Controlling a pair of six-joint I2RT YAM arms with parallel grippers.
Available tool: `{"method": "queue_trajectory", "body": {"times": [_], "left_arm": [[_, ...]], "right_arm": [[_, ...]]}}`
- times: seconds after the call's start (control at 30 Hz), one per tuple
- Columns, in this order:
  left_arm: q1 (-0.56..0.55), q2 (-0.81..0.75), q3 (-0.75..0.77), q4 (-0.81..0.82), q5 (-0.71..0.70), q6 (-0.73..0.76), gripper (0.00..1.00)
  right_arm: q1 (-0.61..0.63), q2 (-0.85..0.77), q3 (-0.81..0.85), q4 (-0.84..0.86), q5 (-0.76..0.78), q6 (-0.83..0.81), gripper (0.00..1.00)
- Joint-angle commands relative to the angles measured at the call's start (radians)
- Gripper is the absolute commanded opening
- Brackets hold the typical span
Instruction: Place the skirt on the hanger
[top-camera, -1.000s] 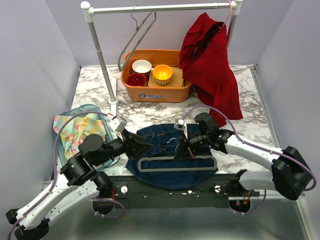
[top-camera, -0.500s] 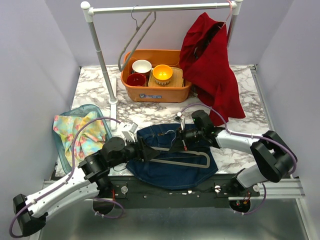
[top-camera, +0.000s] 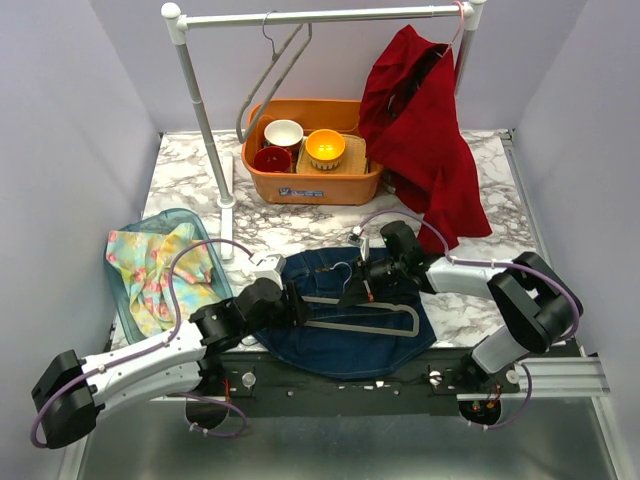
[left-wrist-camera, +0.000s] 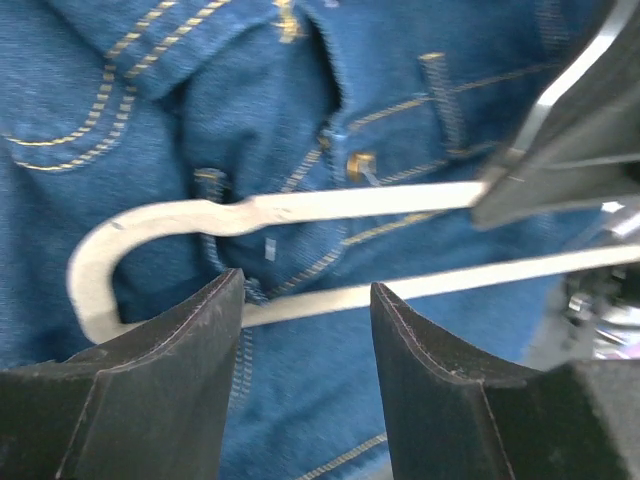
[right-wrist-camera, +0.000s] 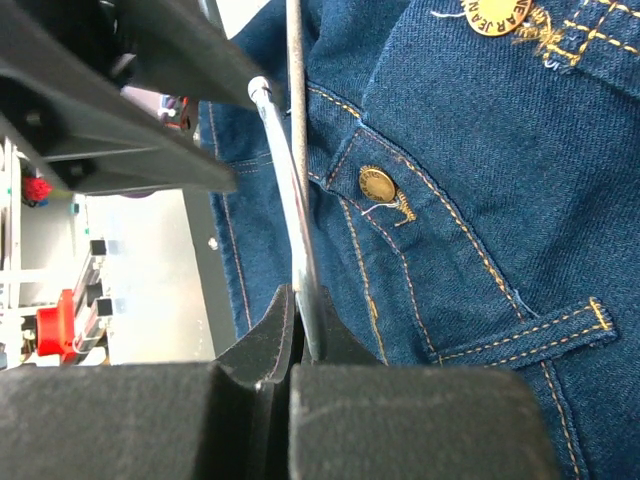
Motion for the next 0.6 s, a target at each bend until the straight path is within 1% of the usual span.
{"method": "queue_trajectory", "body": {"times": [0.0, 0.3, 0.33, 0.37, 0.43, 0.53, 0.57], "left_arm": [[-0.006, 0.062, 0.008, 0.04, -0.101, 0.026, 0.62], [-0.012, 0.136, 0.015, 0.046, -0.127, 0.044, 0.6], [-0.012, 0.14, 0.021, 0.046, -0.13, 0.047, 0.57], [-0.012, 0.145, 0.024, 0.047, -0.132, 0.053, 0.52], [-0.012, 0.157, 0.038, 0.043, -0.135, 0.067, 0.48], [-0.012, 0.16, 0.068, 0.021, -0.136, 0.087, 0.34], [-0.012, 0.157, 0.076, 0.015, -0.136, 0.095, 0.26]], "right_arm": [[-0.016, 0.011, 0.024, 0.009, -0.022, -0.003, 0.01], [-0.025, 0.017, 0.03, -0.005, -0.027, -0.01, 0.01], [-0.025, 0.019, 0.032, -0.007, -0.028, -0.012, 0.01], [-0.026, 0.02, 0.033, -0.01, -0.027, -0.012, 0.01], [-0.028, 0.022, 0.035, -0.013, -0.028, -0.016, 0.01], [-0.031, 0.025, 0.039, -0.022, -0.03, -0.024, 0.01], [-0.031, 0.025, 0.042, -0.025, -0.031, -0.026, 0.0]]}}
